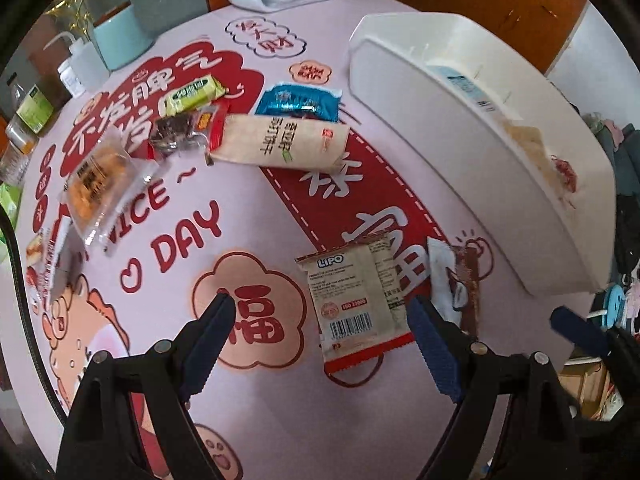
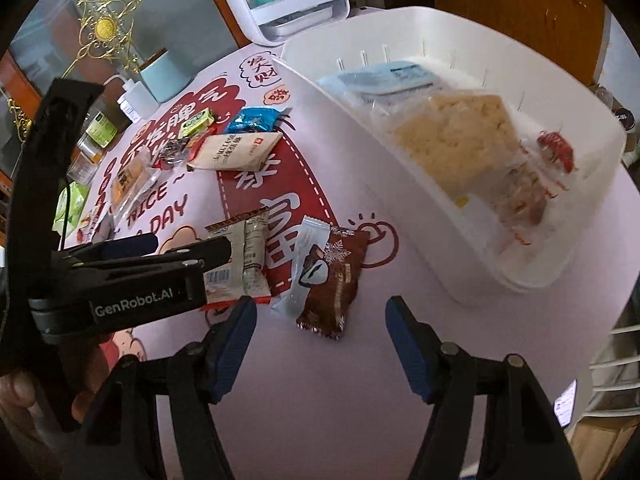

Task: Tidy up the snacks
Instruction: 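Grasp the brown chocolate pack with the right tool while the left grasps the LIPO biscuit pack, then carry the chocolate pack and LIPO pack into the white tray and release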

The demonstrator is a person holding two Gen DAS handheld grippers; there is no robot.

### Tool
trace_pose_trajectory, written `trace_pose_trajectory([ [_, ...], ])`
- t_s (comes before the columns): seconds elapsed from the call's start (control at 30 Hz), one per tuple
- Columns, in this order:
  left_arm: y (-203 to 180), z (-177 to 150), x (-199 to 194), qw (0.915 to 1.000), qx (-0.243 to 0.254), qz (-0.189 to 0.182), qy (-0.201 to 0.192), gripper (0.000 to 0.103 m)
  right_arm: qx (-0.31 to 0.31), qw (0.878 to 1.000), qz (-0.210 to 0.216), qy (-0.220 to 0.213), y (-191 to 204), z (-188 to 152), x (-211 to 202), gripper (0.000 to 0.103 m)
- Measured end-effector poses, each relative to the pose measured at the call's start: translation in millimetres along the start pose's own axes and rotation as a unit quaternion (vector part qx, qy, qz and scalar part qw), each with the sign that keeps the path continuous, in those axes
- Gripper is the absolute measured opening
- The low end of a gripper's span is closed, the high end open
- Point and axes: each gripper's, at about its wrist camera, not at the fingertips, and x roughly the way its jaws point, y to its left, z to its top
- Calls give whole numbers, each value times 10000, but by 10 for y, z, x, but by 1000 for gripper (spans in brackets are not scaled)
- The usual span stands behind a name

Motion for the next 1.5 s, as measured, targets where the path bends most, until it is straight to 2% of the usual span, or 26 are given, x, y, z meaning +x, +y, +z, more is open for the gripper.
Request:
trace_pose_trajectory([
  [0.17,2,42,160,9999,-102,85,50,87,16,9998,-179,-57,-9,16,229,62],
  [0.23,-3,55,219,9998,-130,104,75,87,8,9997,-242,-25,-19,23,310,57],
  [0.5,-46,100,425,9995,-187,132,207,87,-205,9989,-398,-147,46,52,404,55],
  [0.73,-23,114,461,9995,-267,36,190,87,-492,9960,-705,-227,121,61,439,39],
  [1.0,-46,103,441,9993,-187,-64,322,87,-517,9959,-717,-213,109,17,394,37],
  [1.17,-107,56,523,9984,-201,19,536,87,-512,9960,-713,-191,95,-7,376,37],
  [1.27,-130,16,528,9985,-151,183,501,86,-506,9961,-704,-168,90,-16,364,36],
  [1.37,-100,-22,475,9987,-187,221,416,70,-503,9963,-678,-131,80,-30,342,35],
  [1.4,-84,-26,450,9988,-193,223,389,52,-507,9964,-664,-116,83,-30,343,35],
  [1.43,-65,-28,419,9989,-184,198,379,46,-513,9966,-641,-104,87,-32,337,35],
  [1.5,-20,-38,395,9987,-234,59,438,45,-539,9967,-599,-102,107,-34,312,35],
])
